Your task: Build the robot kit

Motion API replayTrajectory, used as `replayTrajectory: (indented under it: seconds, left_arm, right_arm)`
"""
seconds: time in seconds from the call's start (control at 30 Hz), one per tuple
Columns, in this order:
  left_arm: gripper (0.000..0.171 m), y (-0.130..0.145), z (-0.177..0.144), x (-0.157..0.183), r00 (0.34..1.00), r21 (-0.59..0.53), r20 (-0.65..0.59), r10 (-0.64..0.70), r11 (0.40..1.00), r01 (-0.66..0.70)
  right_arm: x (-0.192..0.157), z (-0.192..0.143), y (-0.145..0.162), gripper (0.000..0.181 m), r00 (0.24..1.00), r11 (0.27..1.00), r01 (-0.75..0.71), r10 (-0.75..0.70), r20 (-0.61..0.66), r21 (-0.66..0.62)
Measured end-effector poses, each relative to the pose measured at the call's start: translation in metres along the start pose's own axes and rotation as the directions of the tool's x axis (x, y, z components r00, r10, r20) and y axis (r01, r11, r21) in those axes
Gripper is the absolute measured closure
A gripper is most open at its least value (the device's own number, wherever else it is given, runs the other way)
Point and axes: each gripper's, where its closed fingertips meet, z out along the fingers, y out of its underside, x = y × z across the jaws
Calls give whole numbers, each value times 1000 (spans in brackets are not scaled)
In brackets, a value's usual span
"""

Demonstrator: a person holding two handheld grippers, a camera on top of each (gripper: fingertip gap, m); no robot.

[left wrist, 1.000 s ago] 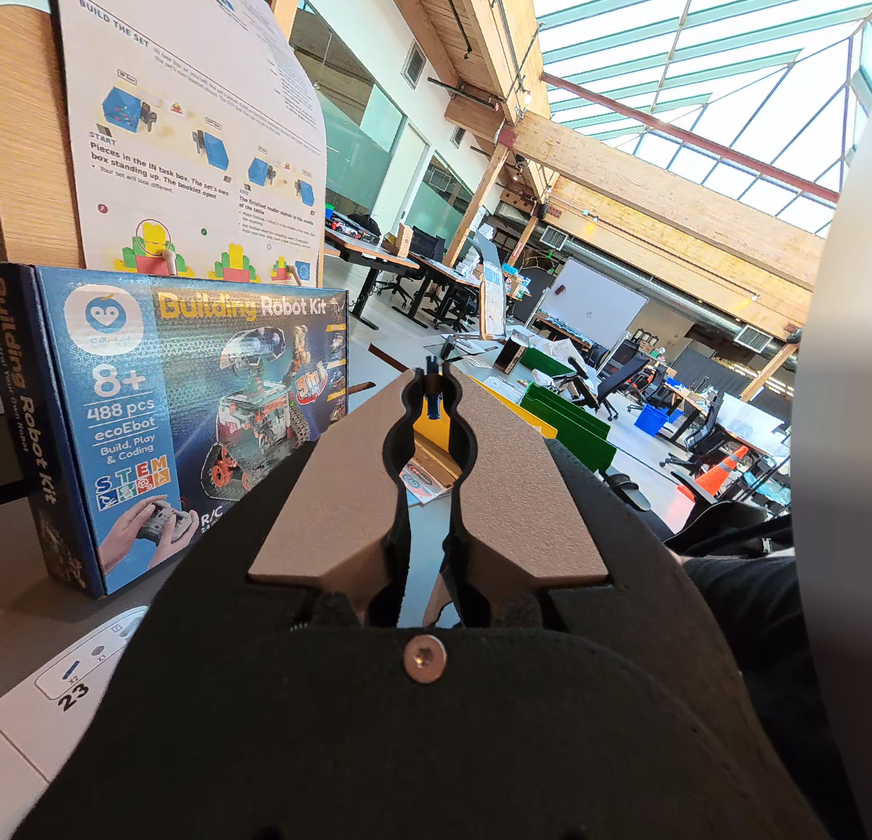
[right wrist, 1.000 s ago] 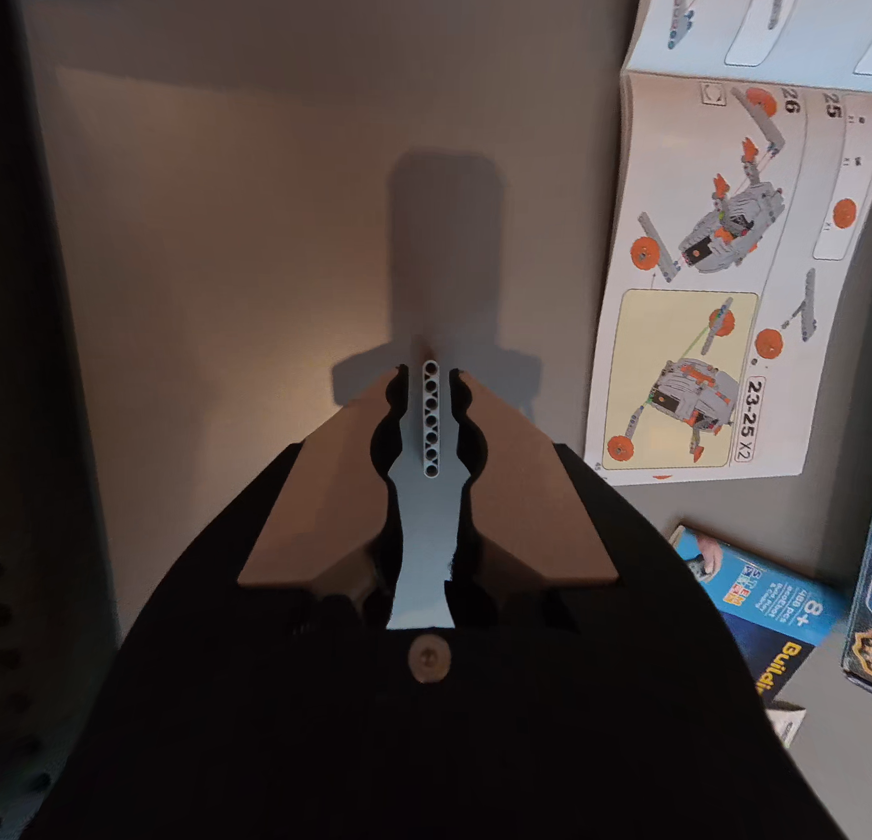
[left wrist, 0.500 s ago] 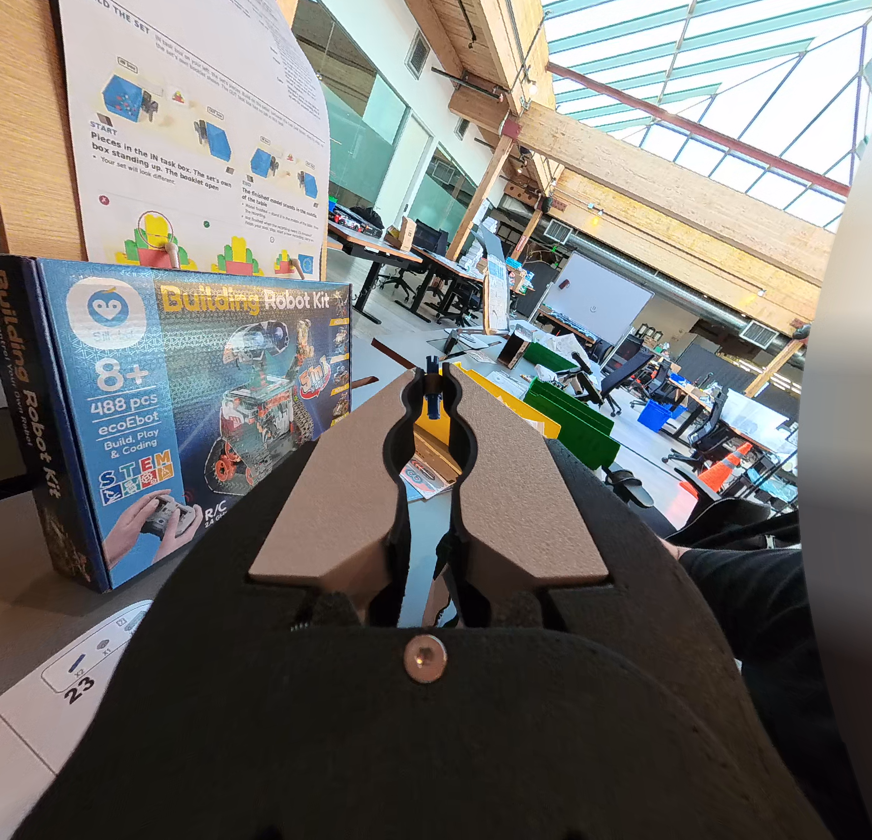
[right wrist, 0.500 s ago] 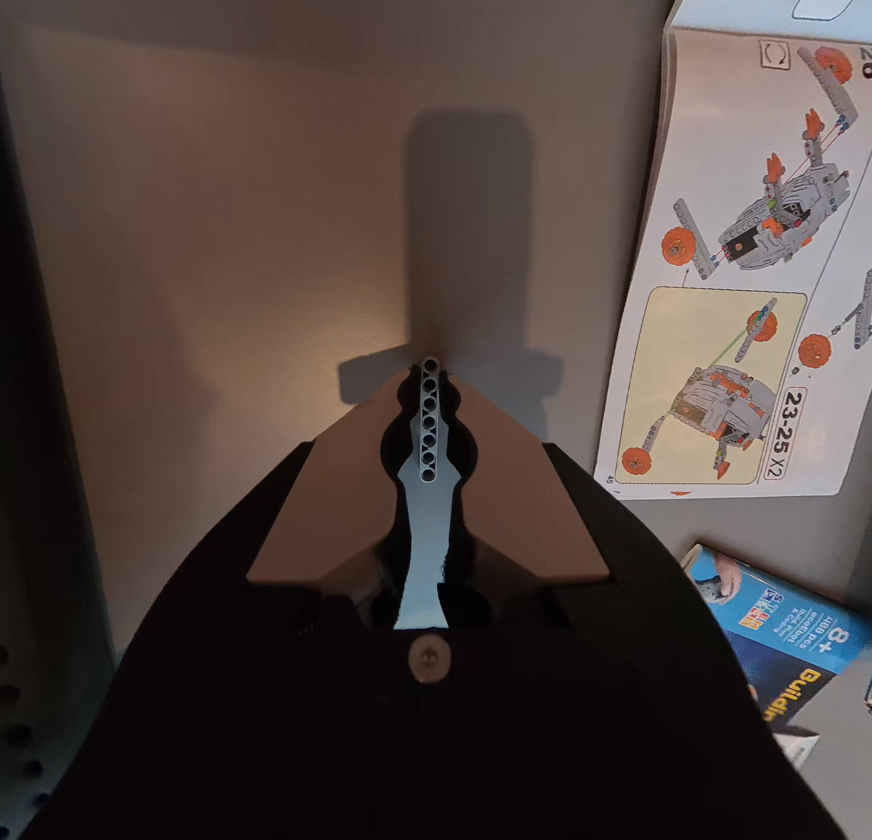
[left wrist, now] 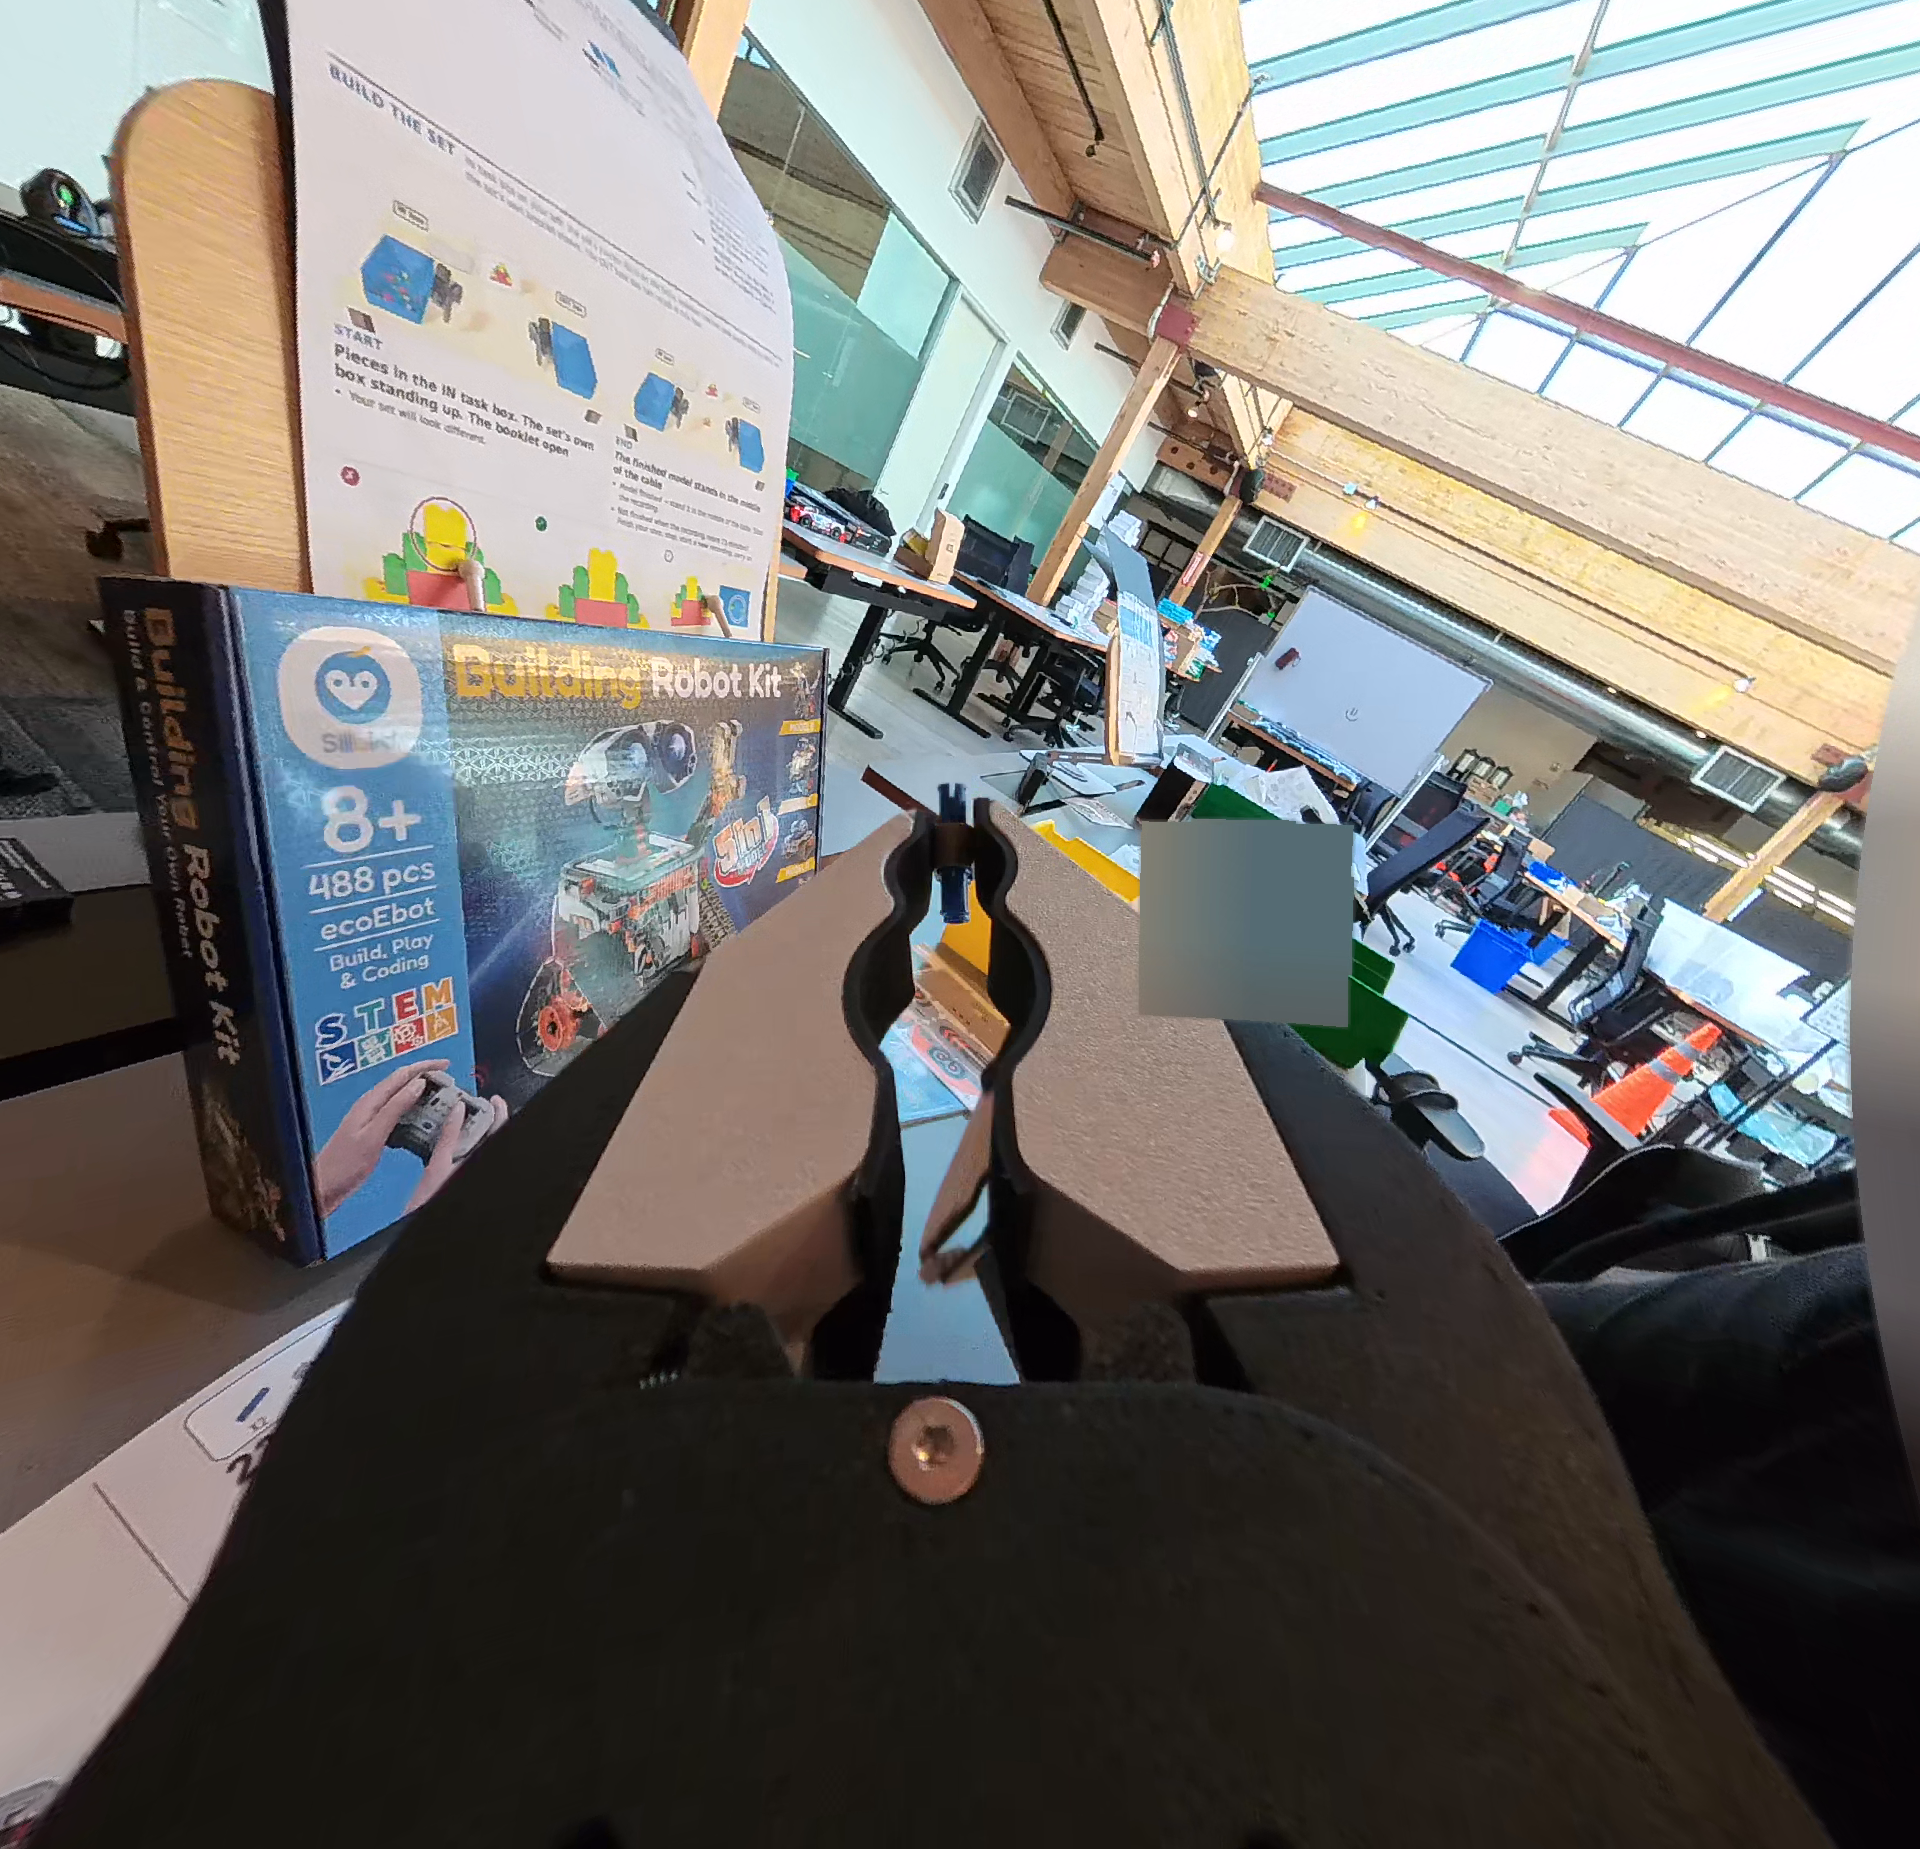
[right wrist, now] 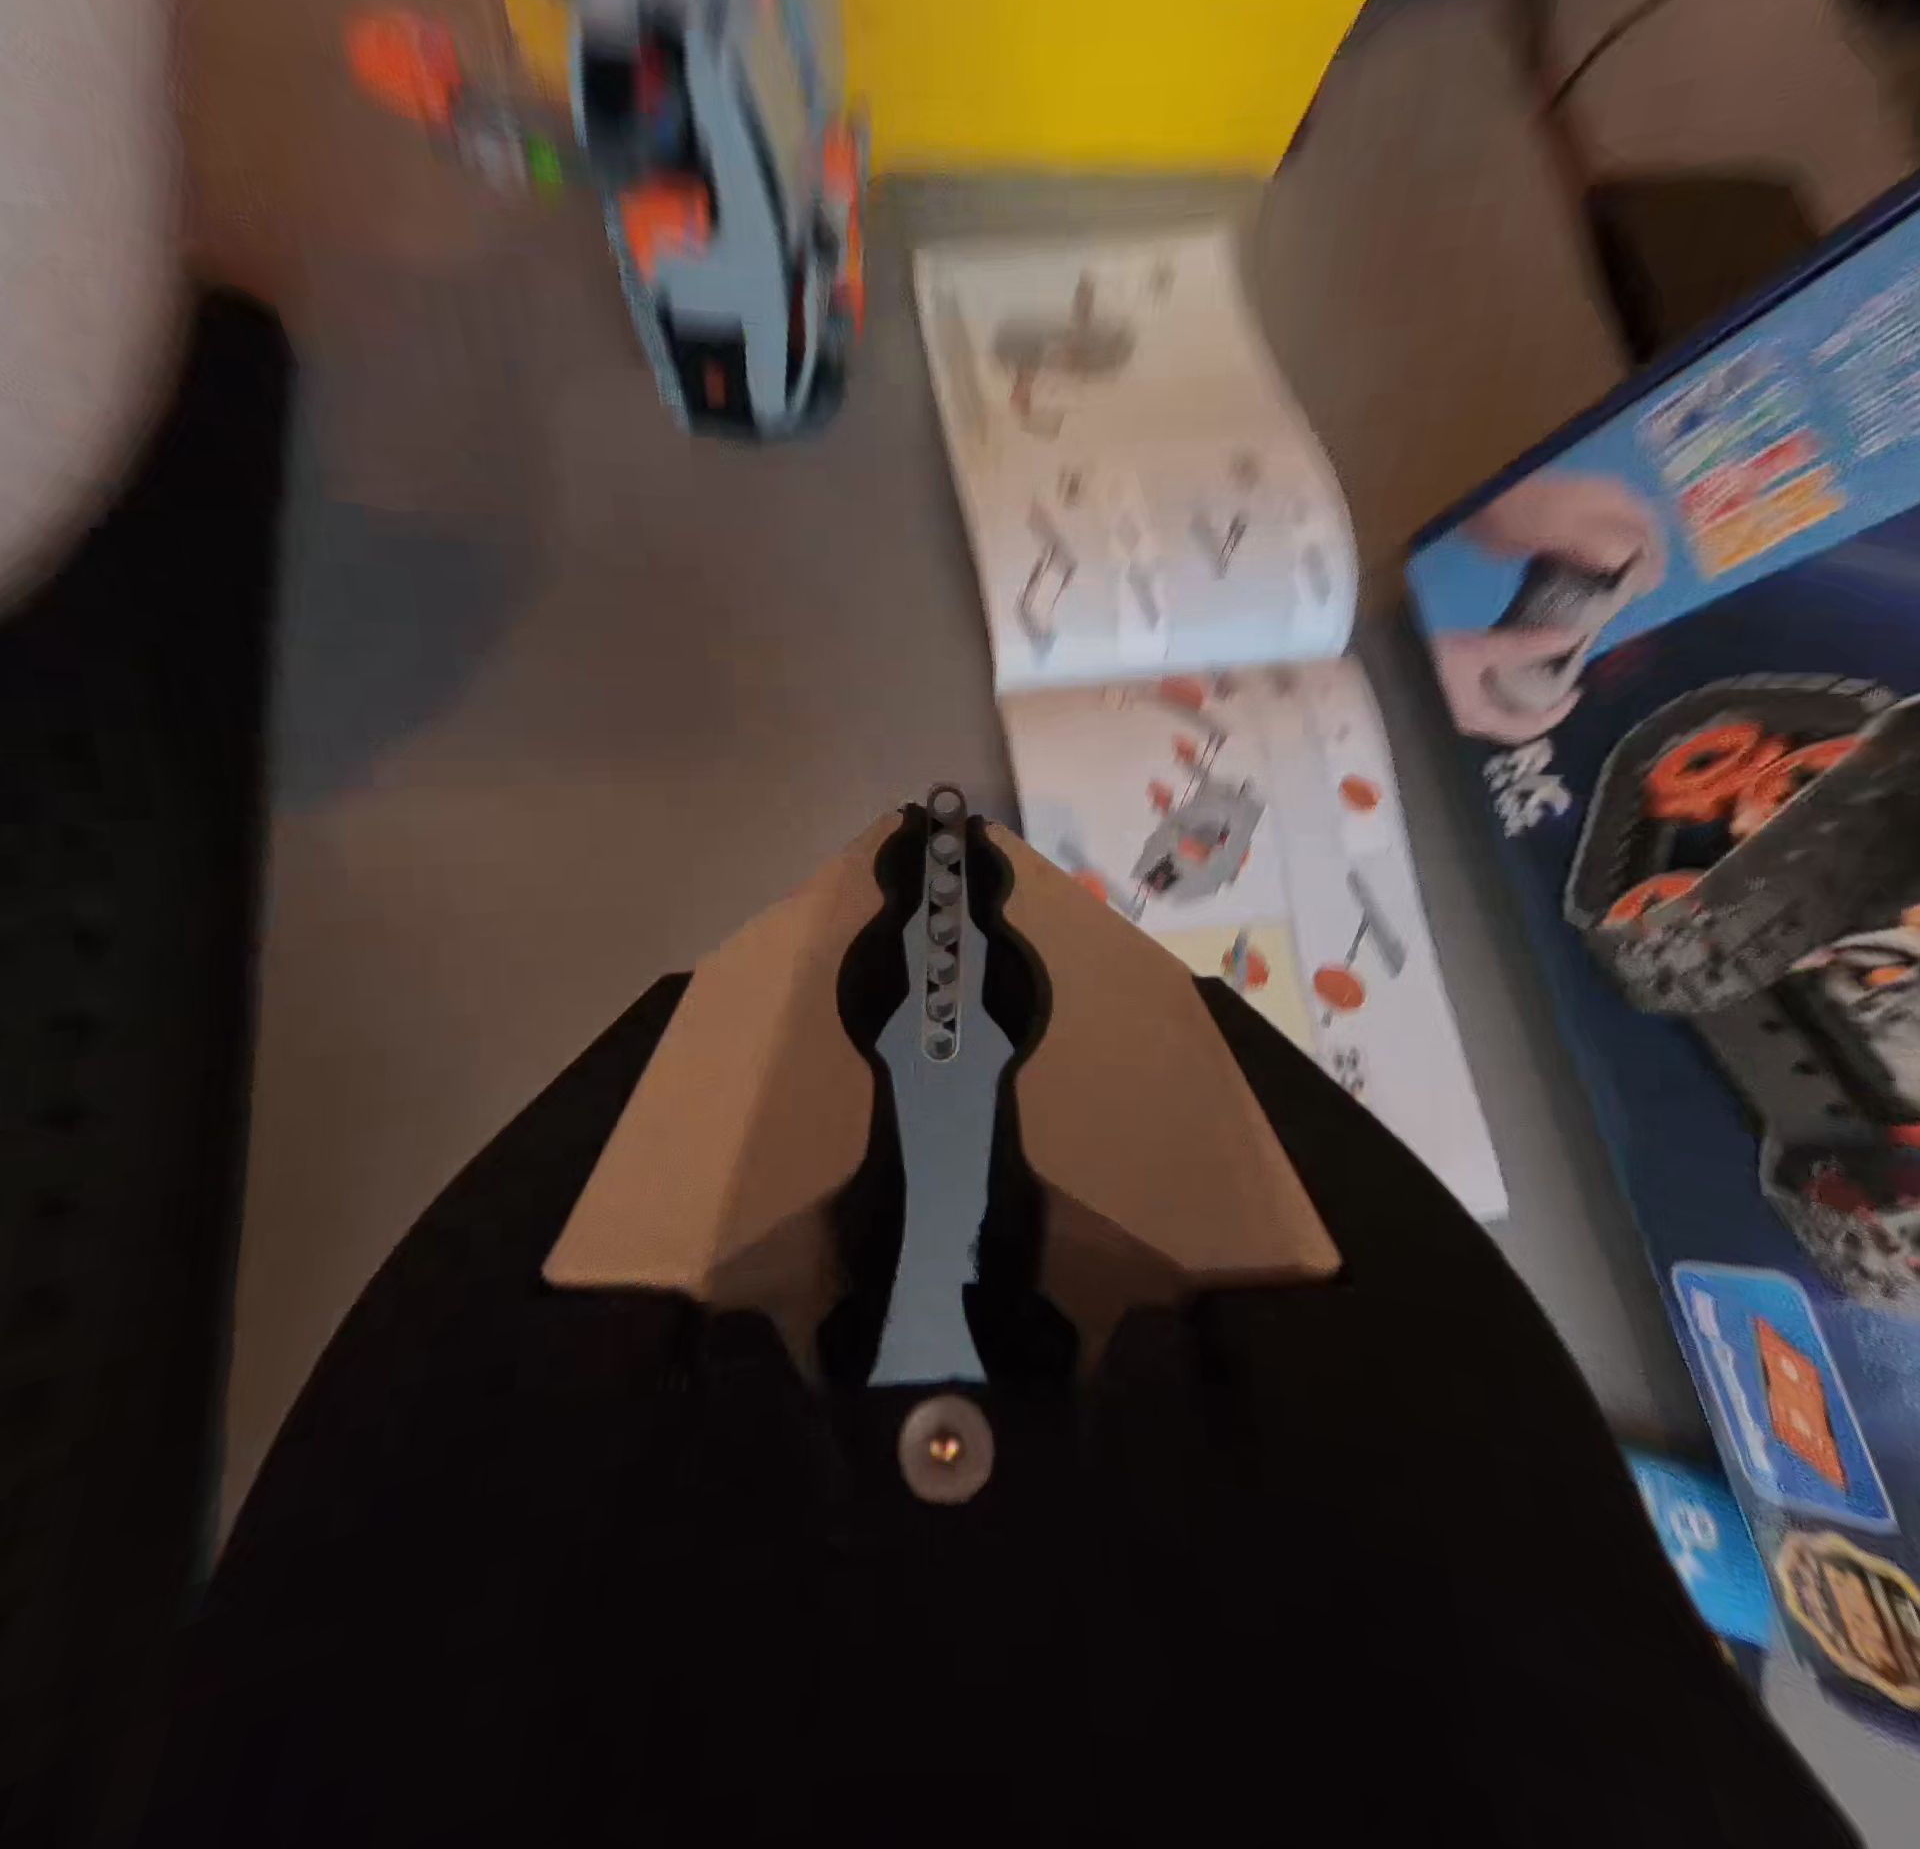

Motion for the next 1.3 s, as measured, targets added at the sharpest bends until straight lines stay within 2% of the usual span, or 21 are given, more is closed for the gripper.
replayTrajectory:
  seconds: [0.1,0.2,0.33,0.37,0.47,0.57,0.63,0.73,0.87,0.97,1.03,1.07,1.17,1.3]
  left_arm:
    - [166,6,9,-3,1000,-12,-5,-21,1000,21]
    - [166,16,21,-6,997,-40,-32,-65,997,64]
    - [166,26,36,-3,986,-50,-99,-137,990,132]
    - [166,27,40,-2,981,-50,-118,-155,987,150]
    - [167,35,53,-1,961,-59,-171,-217,976,210]
    - [167,49,67,0,942,-94,-210,-263,964,249]
    - [167,59,75,2,937,-119,-221,-270,961,249]
    - [166,65,80,3,934,-130,-232,-270,961,246]
    - [166,64,81,4,926,-114,-245,-286,957,265]
    - [166,67,83,0,920,-118,-239,-309,950,288]
    - [167,67,82,-2,925,-116,-226,-306,951,287]
    - [166,66,82,-4,930,-105,-216,-298,954,281]
    - [166,62,83,-5,936,-76,-200,-289,957,279]
    - [166,68,93,0,953,-78,-178,-245,969,235]
  right_arm:
    - [23,-27,-53,176,991,952,-130,124,40,277]
    - [36,-54,-83,175,965,833,-261,208,161,488]
    - [45,-57,-62,176,950,796,-311,247,191,520]
    - [49,-62,-60,176,942,763,-336,263,210,552]
    - [57,-90,-69,177,871,562,-490,283,401,667]
    - [61,-110,-71,177,766,395,-638,248,593,661]
    - [62,-117,-72,177,712,318,-698,218,667,642]
    - [65,-111,-74,177,678,271,-734,235,696,623]
    - [68,-104,-79,177,599,167,-800,245,762,576]
    - [64,-87,-78,177,599,209,-800,288,747,562]
    - [61,-85,-79,177,642,249,-766,299,706,592]
    - [58,-82,-80,177,675,291,-738,309,670,609]
    - [52,-66,-85,177,796,413,-602,373,476,683]
    - [50,-63,-93,177,872,460,-458,400,283,761]
